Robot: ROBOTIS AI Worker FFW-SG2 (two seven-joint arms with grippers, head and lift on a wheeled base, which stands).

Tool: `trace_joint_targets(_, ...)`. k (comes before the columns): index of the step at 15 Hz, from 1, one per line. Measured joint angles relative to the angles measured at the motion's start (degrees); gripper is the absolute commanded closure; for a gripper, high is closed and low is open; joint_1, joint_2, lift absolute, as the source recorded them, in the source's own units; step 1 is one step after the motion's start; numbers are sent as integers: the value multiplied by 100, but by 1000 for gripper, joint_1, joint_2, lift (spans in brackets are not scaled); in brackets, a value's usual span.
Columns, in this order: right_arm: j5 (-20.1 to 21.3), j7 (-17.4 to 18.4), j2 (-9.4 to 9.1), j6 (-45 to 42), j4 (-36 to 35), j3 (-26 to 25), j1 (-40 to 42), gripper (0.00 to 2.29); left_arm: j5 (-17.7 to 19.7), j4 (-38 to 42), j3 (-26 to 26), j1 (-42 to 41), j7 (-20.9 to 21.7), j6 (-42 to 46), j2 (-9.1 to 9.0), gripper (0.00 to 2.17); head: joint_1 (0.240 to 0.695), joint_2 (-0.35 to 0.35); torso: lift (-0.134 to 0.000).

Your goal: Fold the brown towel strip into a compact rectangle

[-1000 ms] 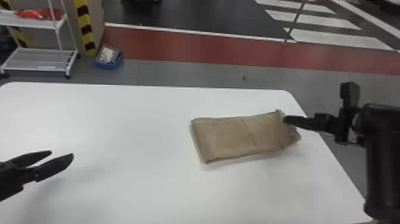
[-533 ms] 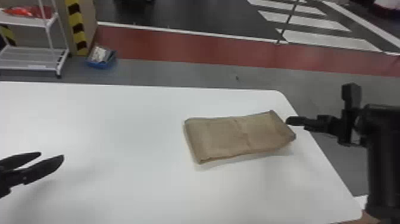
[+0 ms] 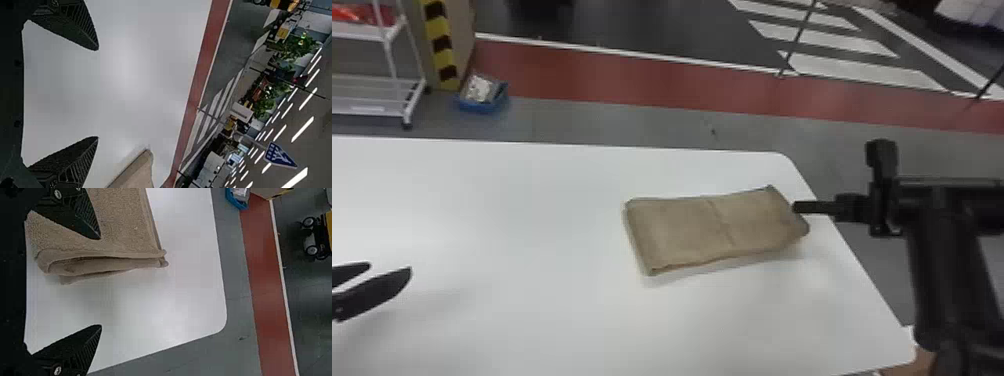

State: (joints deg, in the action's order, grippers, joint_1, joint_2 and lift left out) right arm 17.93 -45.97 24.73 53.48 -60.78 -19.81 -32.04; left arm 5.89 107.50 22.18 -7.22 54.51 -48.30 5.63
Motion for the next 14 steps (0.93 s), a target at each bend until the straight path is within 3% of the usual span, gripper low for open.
trace_joint_targets(5,250,376,-194,-1169,820,129,-219,157,9,16,64,-38,25,0,8,73,695,-263,-120)
trace_joint_targets(9,324,375,-259,-1358,1079,211,-257,508,9,16,59,-42,26,0,8,73,695,-250,-120)
trace_joint_targets(12,351,368,-293,-1459,1187,227,-222,593,9,16,58,-47,45,6,8,73,695,-245,-120)
trace_joint_targets(14,334,362,-312,-1524,1231,218,-202,822,9,16,59,-57,48,15,8,73,695,-243,-120)
